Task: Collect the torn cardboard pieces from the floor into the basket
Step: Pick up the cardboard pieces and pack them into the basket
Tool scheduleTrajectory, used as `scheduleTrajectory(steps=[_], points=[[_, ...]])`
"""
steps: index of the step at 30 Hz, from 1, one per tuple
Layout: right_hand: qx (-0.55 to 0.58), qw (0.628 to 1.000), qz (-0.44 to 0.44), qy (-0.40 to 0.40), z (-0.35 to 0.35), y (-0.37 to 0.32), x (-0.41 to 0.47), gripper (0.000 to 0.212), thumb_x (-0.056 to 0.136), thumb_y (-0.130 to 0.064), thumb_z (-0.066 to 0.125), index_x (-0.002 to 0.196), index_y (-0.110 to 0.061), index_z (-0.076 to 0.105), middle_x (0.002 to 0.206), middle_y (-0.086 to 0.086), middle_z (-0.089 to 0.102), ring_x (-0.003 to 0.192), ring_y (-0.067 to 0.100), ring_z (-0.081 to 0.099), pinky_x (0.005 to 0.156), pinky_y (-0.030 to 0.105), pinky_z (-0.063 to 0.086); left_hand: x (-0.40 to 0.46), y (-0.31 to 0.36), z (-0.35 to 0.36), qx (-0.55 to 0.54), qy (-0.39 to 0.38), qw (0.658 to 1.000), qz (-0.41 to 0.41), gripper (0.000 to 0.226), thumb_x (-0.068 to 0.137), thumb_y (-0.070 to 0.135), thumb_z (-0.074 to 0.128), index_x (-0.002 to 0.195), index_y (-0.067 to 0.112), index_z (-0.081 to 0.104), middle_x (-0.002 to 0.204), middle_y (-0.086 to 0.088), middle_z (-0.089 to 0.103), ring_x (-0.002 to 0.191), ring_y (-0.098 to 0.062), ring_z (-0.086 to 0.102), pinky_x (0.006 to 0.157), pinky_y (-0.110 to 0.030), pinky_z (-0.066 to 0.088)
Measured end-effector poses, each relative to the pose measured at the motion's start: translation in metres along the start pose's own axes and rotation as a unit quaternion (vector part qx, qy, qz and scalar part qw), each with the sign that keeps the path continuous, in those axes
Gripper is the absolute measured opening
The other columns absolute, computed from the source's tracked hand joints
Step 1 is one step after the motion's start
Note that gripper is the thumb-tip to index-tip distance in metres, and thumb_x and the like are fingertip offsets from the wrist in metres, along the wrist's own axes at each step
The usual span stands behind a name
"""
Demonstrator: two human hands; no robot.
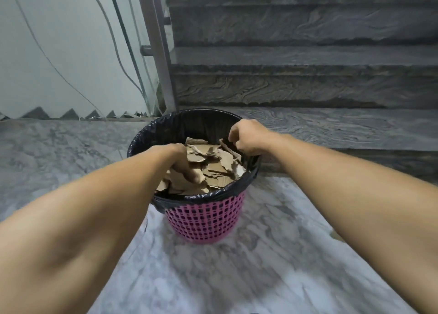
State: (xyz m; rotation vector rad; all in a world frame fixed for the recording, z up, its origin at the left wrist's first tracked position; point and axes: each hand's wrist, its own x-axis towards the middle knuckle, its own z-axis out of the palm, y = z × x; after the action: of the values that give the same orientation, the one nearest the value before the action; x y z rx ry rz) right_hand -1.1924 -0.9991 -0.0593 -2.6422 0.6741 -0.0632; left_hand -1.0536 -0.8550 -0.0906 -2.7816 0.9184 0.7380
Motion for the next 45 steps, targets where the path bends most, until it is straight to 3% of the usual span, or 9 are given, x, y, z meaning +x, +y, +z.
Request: scheduleTrajectory(steps=[5,9,17,22,26,28,31,38,45], points=[[0.058,0.996,0.037,0.060,-0.044,0.042,-0.035,0.019,0.084,-0.006,0.067,0.099,-0.016,0.075,0.103,0.005,0.072,0.098,0.018,0.065,0.079,0.023,0.046,-0.032,0.064,-0.028,0.028,0.123,0.987,0.095,0.065,0.065,0.053,0.082,0.109,0.008,0.064,0.091,-0.005,0.063,0.085,-0.024,0.058,0.069,-0.031,0.046],[0.066,0.992,0.095,0.046,-0.074,0.103,-0.072,0.011,0.084,-0.009,0.071,0.094,-0.013,0.074,0.086,0.006,0.072,0.082,0.020,0.067,0.078,0.031,0.058,-0.056,0.126,-0.042,0.017,0.160,0.971,0.174,0.050,0.072,0.047,0.079,0.101,0.008,0.071,0.096,-0.008,0.070,0.087,-0.025,0.063,0.072,-0.033,0.052],[0.099,0.970,0.222,-0.001,-0.111,0.244,-0.166,0.010,0.087,-0.014,0.073,0.095,-0.009,0.068,0.078,0.012,0.068,0.072,0.021,0.065,0.072,0.039,0.056,-0.085,0.268,-0.020,0.077,0.082,0.959,0.259,0.057,0.081,0.043,0.074,0.122,0.004,0.064,0.123,-0.010,0.060,0.109,-0.027,0.058,0.093,-0.036,0.050],[0.117,0.956,0.268,0.004,-0.114,0.314,-0.227,0.016,0.088,-0.020,0.072,0.099,-0.009,0.068,0.094,0.011,0.071,0.087,0.022,0.071,0.078,0.042,0.060,-0.096,0.349,0.020,0.148,0.018,0.949,0.279,0.045,0.086,0.044,0.067,0.102,0.002,0.065,0.097,-0.012,0.058,0.084,-0.020,0.049,0.059,-0.025,0.039],[0.122,0.941,0.315,0.007,-0.111,0.370,-0.271,0.019,0.089,-0.021,0.072,0.102,-0.008,0.068,0.099,0.013,0.071,0.088,0.021,0.071,0.077,0.038,0.060,-0.098,0.408,0.053,0.189,-0.008,0.937,0.294,0.052,0.088,0.042,0.066,0.098,-0.009,0.060,0.080,-0.017,0.049,0.066,-0.022,0.046,0.056,-0.029,0.037],[0.123,0.931,0.344,0.006,-0.105,0.398,-0.289,0.020,0.089,-0.022,0.071,0.104,-0.008,0.067,0.097,0.013,0.071,0.083,0.019,0.069,0.075,0.037,0.059,-0.089,0.432,0.074,0.200,-0.021,0.930,0.307,0.058,0.086,0.044,0.068,0.111,-0.008,0.061,0.104,-0.027,0.055,0.088,-0.029,0.058,0.077,-0.038,0.048],[0.124,0.915,0.383,-0.005,-0.086,0.444,-0.308,0.023,0.090,-0.020,0.070,0.108,-0.005,0.066,0.095,0.011,0.069,0.087,0.021,0.069,0.077,0.039,0.061,-0.072,0.458,0.115,0.202,-0.039,0.923,0.324,0.073,0.087,0.049,0.065,0.143,0.007,0.044,0.149,-0.012,0.037,0.132,-0.029,0.041,0.107,-0.037,0.037],[0.152,0.879,0.450,-0.041,-0.020,0.521,-0.330,0.034,0.090,-0.018,0.069,0.113,0.007,0.063,0.089,0.018,0.068,0.082,0.026,0.065,0.073,0.041,0.059,-0.025,0.477,0.224,0.194,-0.094,0.930,0.296,0.085,0.079,0.042,0.076,0.146,0.014,0.033,0.147,-0.011,0.036,0.132,-0.030,0.041,0.106,-0.040,0.041],[0.168,0.871,0.458,-0.051,0.038,0.553,-0.315,0.023,0.086,-0.020,0.074,0.104,-0.007,0.067,0.078,0.005,0.063,0.084,0.031,0.067,0.070,0.037,0.058,0.004,0.471,0.292,0.104,-0.066,0.968,0.221,0.086,0.072,0.062,0.070,0.140,0.025,0.031,0.140,-0.011,0.026,0.131,-0.033,0.026,0.103,-0.048,0.039]])
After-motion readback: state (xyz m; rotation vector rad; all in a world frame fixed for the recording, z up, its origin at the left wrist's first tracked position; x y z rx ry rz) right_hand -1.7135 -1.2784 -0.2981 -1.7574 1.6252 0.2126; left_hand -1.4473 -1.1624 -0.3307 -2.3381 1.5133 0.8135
